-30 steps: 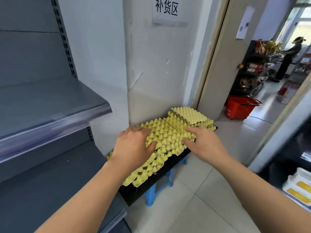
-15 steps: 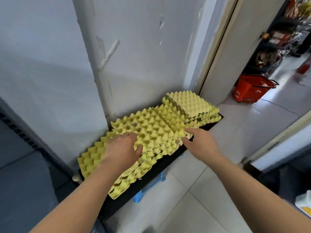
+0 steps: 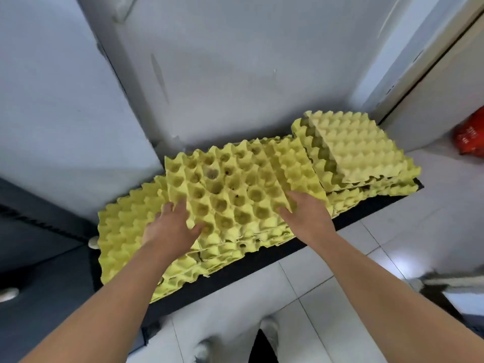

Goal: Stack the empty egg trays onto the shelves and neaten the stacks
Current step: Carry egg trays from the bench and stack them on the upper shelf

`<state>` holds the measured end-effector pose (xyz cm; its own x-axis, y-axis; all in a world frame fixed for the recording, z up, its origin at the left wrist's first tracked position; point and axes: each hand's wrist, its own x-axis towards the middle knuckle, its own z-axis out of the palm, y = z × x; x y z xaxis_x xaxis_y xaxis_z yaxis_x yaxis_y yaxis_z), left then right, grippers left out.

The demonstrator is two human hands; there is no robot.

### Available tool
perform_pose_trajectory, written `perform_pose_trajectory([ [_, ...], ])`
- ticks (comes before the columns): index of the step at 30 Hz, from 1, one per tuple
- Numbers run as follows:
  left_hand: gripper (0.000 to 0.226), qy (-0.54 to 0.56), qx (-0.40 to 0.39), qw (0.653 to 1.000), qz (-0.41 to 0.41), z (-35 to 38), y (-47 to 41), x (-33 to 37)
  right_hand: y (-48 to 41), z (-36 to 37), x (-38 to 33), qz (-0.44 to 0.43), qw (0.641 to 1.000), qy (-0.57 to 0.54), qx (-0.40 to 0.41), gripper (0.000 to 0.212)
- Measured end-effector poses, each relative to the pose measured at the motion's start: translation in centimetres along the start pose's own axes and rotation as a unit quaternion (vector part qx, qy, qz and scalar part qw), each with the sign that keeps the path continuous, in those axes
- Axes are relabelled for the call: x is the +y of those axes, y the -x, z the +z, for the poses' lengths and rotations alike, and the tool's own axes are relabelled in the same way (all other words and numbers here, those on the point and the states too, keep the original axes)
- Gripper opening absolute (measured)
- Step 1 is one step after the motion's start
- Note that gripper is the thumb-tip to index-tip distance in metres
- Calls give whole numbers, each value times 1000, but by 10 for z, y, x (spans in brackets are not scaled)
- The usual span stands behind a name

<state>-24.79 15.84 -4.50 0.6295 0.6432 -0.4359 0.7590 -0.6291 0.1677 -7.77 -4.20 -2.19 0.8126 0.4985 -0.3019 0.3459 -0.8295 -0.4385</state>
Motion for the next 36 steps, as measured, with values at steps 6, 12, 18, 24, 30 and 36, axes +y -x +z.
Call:
perform_pose_trajectory([
  [6,91,83,-32,989,-119,45,-35,3,-61,35,34,-43,998,-10,-46,57],
  [12,99,184,52,968,-159,57,-35,18,-78,52,48,-75,995,-19,-59,63],
  [18,108,233,128,950,-166,48,-19,37,-69,23,55,-105,990,-86,-43,71],
  [24,102,242,137,952,-131,30,-14,54,-67,0,61,-95,991,-92,-9,73],
  [30,101,239,58,966,-77,46,-36,72,-74,2,90,-44,996,-71,-11,66],
  [36,100,251,-7,962,-104,73,-44,72,-93,20,117,-16,995,-70,-65,66],
])
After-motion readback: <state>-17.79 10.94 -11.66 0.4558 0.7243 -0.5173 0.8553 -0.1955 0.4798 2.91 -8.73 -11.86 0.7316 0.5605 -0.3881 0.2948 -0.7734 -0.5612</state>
